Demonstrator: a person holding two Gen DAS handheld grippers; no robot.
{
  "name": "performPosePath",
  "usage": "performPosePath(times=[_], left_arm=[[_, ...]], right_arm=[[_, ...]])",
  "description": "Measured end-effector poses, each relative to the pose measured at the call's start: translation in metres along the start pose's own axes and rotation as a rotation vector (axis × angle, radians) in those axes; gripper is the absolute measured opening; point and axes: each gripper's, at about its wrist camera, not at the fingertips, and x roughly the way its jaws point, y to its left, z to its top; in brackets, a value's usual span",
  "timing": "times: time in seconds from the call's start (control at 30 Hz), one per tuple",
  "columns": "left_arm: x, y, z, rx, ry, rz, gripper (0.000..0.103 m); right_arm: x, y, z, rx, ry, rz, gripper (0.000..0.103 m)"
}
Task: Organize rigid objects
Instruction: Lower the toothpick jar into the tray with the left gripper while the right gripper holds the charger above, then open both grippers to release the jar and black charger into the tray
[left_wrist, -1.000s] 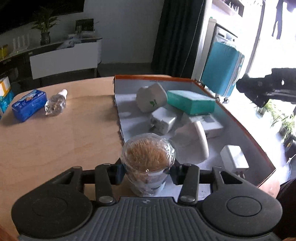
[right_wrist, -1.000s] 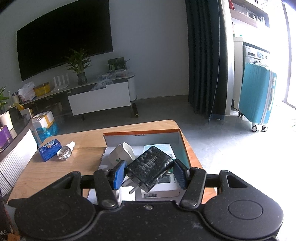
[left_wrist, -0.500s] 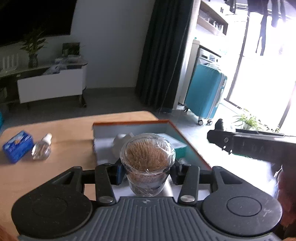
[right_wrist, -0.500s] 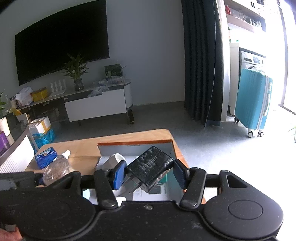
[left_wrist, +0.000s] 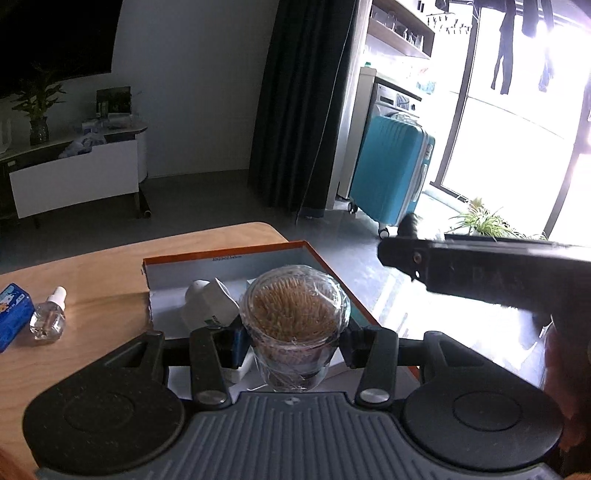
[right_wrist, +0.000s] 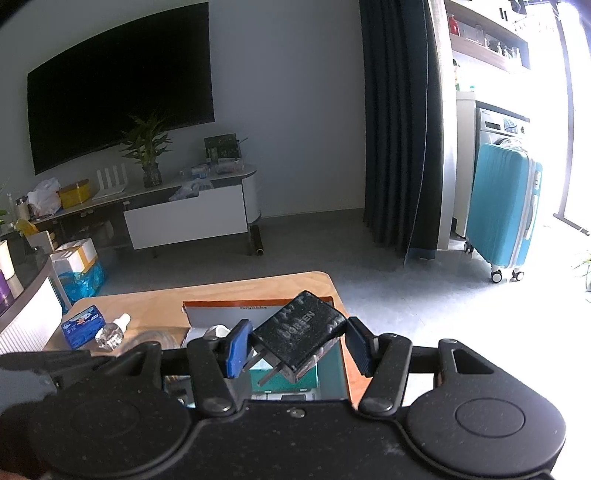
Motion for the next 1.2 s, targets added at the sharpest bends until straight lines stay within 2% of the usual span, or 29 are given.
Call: performPosePath(times=[0.77, 1.07, 1.2], left_arm=[[0.029, -0.007, -0.001, 0.014, 0.065, -0.033, 0.048], [0.048, -0.009, -0.008, 0.025, 0.124, -0.12, 0.049], [0.049, -0.007, -0.01, 0.022, 0.126, -0.132, 0.056]], right_arm=[[0.053, -0.003, 0.014, -0.034, 0.066, 0.022, 0.067], [0.088, -0.001, 0.022, -0.039, 0.124, 0.038, 0.067], [0.104, -0.001, 0.023, -0.042, 0.143, 0.041, 0.068]])
